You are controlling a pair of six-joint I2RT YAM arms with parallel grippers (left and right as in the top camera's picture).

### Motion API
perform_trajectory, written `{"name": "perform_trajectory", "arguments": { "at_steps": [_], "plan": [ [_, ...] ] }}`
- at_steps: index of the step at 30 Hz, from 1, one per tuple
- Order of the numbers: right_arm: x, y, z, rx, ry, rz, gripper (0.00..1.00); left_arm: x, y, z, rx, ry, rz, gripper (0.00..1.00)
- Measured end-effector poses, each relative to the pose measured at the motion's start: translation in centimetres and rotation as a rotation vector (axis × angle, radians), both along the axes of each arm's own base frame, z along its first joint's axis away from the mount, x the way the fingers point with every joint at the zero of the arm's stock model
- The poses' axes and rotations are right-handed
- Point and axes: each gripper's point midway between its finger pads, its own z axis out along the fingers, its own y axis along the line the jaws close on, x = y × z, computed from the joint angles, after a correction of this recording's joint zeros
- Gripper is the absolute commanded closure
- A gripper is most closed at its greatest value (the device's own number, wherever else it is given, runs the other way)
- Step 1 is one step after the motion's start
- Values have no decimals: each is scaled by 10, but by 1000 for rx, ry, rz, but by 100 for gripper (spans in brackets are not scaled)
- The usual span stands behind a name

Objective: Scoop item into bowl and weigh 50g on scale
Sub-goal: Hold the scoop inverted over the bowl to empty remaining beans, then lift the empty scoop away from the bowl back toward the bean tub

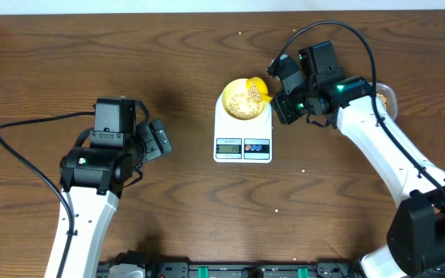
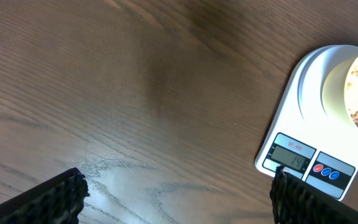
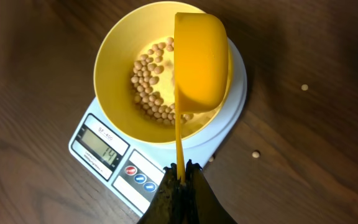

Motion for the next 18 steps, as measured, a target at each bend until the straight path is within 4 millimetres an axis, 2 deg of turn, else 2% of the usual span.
{"name": "perform_trajectory", "arguments": {
  "at_steps": [6,12,18],
  "plan": [
    [0,2,0,-10,-9,10,99,0,0,0,0,0,0,4],
    [-6,18,1,-24,-37,63,99,0,0,0,0,0,0,4],
    [-5,22,1,-54,-63,68,99,0,0,0,0,0,0,4]
  ]
}}
